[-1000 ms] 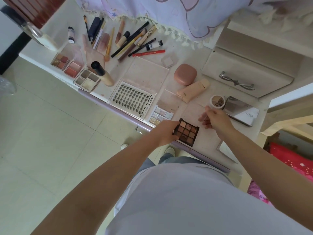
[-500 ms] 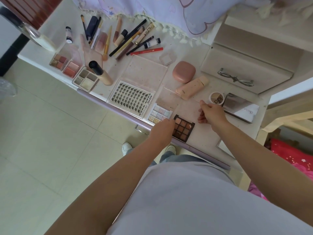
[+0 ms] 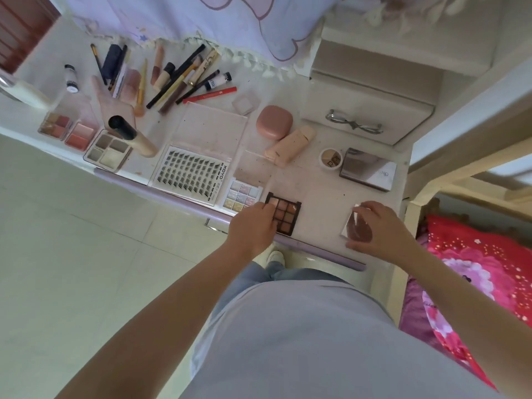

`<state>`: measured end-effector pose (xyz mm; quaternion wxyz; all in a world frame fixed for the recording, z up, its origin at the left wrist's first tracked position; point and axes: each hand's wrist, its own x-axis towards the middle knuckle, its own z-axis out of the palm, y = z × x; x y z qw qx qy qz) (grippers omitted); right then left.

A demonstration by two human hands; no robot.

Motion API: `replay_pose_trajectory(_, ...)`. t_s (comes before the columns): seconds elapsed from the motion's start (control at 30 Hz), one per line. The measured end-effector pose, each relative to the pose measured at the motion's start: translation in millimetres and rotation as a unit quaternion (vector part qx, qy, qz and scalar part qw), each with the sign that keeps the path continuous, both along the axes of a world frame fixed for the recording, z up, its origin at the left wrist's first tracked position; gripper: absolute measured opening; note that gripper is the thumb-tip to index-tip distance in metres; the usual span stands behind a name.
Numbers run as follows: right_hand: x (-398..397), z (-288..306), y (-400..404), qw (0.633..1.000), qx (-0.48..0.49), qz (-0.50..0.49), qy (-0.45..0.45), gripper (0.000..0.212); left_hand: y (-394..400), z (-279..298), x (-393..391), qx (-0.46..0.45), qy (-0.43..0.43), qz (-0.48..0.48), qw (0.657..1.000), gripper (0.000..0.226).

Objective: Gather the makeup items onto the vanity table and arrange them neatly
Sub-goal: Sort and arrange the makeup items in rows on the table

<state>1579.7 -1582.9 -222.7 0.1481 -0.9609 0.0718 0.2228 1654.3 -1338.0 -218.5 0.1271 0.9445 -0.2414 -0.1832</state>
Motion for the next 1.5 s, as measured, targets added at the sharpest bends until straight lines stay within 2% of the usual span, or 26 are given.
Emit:
replay_pose_trajectory(0.1, -19, -11, -3, 1.0, -0.02, -0.004, -0.023, 0.074, -4, 1, -5, -0.011, -0.012, 0.0, 1.0, 0.025)
replay_pose_trajectory(0.23, -25, -10, 0, 0.993, 0.046, -0.069, -0.079, 0.064, 1, 5, -23, -0.03, 0.011, 0.032, 0.999, 0.028)
replay_pose_trajectory(0.37, -25, 12, 23, 0.98, 0.143, -0.09, -0.102, 0.05, 10, 14, -52, -0.122, 0.091, 0.112, 0.982, 0.038)
replay_pose_trajectory(0.43, -26, 29, 37, 0.973, 0.183, -0.072, -0.12, 0.048, 12, 22, -62, -0.21, 0.169, 0.178, 0.946, 0.043)
replay_pose_trajectory(0.53, -33, 58, 57, 0.946, 0.294, -0.035, -0.129, 0.041, 11, 35, -72, -0.355, 0.319, 0.234, 0.847, 0.051)
replay_pose_trajectory(0.6, -38, 76, 65, 0.933, 0.339, -0.007, -0.121, 0.039, 11, 46, -74, -0.425, 0.377, 0.213, 0.795, 0.05)
replay_pose_trajectory(0.7, -43, 95, 66, 0.92, 0.372, 0.011, -0.124, 0.036, 9, 60, -78, -0.495, 0.4, 0.171, 0.752, 0.049)
replay_pose_trajectory(0.9, -26, 100, 49, 0.904, 0.414, 0.017, -0.104, 0.038, -7, 67, -69, -0.508, 0.385, 0.18, 0.749, 0.051)
replay_pose_trajectory(1.03, 10, 77, 34, 0.9, 0.436, -0.017, -0.013, 0.027, -15, 51, -63, -0.502, 0.365, 0.284, 0.73, 0.041)
replay_pose_trajectory(1.1, 35, 60, 28, 0.919, 0.386, -0.067, -0.039, 0.024, -14, 39, -68, -0.487, 0.353, 0.364, 0.711, 0.034)
replay_pose_trajectory(1.13, 49, 52, 26, 0.932, 0.35, -0.081, -0.052, 0.03, -13, 33, -70, -0.482, 0.348, 0.395, 0.701, 0.024)
replay_pose_trajectory(1.17, 63, 46, 26, 0.943, 0.318, -0.081, -0.054, 0.039, -13, 29, -71, -0.477, 0.345, 0.419, 0.691, 0.016)
replay_pose_trajectory(1.27, 99, 29, 35, 0.963, 0.263, -0.036, -0.038, 0.056, -13, 17, -69, -0.46, 0.336, 0.468, 0.676, 0.012)
replay_pose_trajectory(1.37, 115, 13, 50, 0.964, 0.261, -0.038, -0.019, 0.052, -18, 10, -63, -0.457, 0.315, 0.482, 0.677, 0.012)
replay_pose_trajectory(1.43, 116, 3, 55, 0.969, 0.238, -0.022, -0.055, 0.042, -20, 9, -59, -0.459, 0.31, 0.481, 0.68, 0.006)
replay_pose_trajectory(1.5, 113, -3, 55, 0.97, 0.214, 0.009, -0.111, 0.032, -19, 7, -55, -0.459, 0.316, 0.47, 0.685, 0.022)
